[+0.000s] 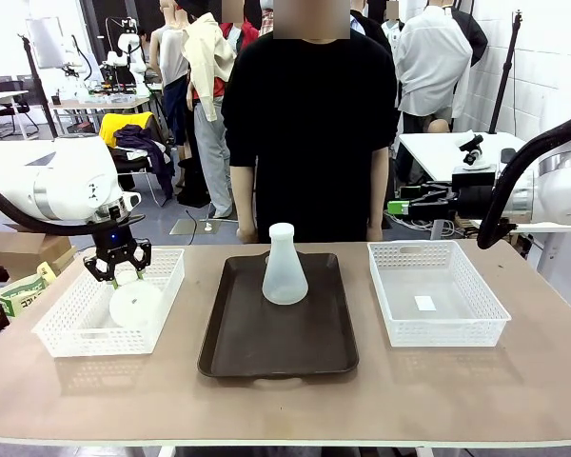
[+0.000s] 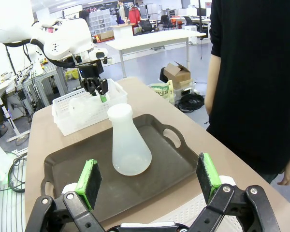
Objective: Prepare the laboratory tools.
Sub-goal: Place the picked Big flask upright in the Handle tray as directed by the person.
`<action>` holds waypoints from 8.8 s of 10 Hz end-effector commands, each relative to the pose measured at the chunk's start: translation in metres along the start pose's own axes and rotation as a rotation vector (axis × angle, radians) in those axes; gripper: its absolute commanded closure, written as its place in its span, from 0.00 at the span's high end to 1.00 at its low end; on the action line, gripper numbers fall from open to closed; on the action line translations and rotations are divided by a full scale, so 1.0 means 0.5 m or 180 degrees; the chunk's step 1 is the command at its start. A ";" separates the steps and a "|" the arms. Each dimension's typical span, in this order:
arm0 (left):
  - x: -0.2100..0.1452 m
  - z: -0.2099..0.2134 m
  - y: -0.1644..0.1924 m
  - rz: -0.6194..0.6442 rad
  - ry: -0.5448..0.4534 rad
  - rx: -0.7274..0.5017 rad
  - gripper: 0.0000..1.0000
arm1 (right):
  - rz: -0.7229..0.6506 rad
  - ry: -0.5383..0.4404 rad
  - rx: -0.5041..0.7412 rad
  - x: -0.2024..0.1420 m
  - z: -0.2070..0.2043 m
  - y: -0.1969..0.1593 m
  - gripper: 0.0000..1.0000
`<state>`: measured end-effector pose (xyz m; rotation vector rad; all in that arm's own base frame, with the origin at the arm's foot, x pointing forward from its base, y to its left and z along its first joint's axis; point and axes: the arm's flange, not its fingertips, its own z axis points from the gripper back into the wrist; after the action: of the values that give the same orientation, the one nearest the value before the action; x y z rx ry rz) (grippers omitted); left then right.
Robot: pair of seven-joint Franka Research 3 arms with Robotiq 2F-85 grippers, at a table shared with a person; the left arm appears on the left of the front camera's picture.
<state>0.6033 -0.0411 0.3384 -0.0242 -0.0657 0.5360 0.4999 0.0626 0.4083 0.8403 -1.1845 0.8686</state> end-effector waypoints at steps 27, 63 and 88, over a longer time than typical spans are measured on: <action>-0.201 0.346 0.004 -0.1578 -0.0325 -0.1263 0.00 | -0.0014 0.0009 0.0008 -0.001 -0.001 0.001 1.00; -0.426 -0.035 -0.240 -0.4837 -0.2698 -0.4496 0.00 | -0.0014 0.0009 0.0008 -0.001 -0.001 0.001 1.00; -0.424 -0.049 -0.211 -0.4940 -0.2197 -0.4242 1.00 | -0.0014 0.0009 0.0008 -0.001 -0.001 0.001 1.00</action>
<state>0.4774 -0.2406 0.3061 -1.0006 -0.9994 -1.1411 0.5000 0.0623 0.4084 0.8396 -1.1849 0.8682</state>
